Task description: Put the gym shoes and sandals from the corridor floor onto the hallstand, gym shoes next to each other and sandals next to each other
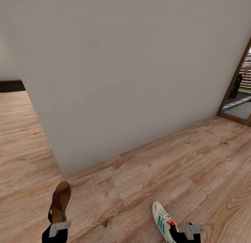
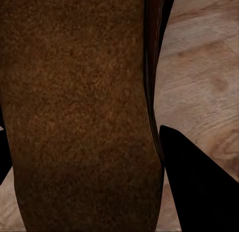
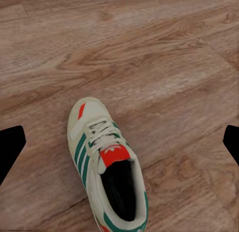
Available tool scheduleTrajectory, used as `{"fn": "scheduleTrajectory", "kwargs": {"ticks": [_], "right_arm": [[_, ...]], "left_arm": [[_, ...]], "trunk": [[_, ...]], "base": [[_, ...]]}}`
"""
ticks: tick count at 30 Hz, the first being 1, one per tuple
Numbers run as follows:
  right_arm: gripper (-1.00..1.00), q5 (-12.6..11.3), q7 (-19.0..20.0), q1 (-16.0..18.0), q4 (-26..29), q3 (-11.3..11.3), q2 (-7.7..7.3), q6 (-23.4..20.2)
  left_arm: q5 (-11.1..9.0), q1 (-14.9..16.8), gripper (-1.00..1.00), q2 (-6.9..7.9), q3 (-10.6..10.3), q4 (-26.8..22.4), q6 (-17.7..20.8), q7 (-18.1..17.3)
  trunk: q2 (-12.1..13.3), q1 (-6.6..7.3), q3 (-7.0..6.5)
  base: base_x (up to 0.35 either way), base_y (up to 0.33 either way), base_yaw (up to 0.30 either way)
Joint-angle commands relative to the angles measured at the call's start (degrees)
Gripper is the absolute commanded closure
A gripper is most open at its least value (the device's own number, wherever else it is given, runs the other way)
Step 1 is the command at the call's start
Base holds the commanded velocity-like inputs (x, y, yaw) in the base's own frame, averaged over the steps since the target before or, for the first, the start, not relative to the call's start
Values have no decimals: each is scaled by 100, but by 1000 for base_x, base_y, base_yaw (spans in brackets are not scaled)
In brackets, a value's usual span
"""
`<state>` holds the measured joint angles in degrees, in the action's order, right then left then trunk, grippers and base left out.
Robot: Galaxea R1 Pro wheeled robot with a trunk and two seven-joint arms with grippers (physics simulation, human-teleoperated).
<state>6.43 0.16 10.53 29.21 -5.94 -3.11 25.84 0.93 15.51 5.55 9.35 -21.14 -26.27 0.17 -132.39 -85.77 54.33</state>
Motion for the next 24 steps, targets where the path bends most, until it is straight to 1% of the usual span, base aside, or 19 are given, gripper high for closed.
{"fn": "scheduleTrajectory", "kwargs": {"ticks": [1,9,12,16,24], "right_arm": [[-100,60,2,2,-3,-30,4,18],[-100,60,2,2,-4,-30,4,18],[-100,60,2,2,-3,-30,4,18],[-100,62,2,2,-3,-30,4,18],[-100,84,10,2,-3,-23,4,18]], "left_arm": [[21,5,100,-3,14,5,-18,2],[21,5,100,-2,15,6,-18,2],[21,5,100,-3,15,8,-18,3],[21,5,100,-2,16,7,-18,5],[21,5,100,-2,17,6,-18,3]], "trunk": [[-2,3,5],[-2,3,5],[-2,3,5],[-2,3,5],[-2,3,5]], "base": [[-158,-211,277],[-172,-222,277],[-211,-215,199],[-223,-209,69],[-211,-194,8]]}}
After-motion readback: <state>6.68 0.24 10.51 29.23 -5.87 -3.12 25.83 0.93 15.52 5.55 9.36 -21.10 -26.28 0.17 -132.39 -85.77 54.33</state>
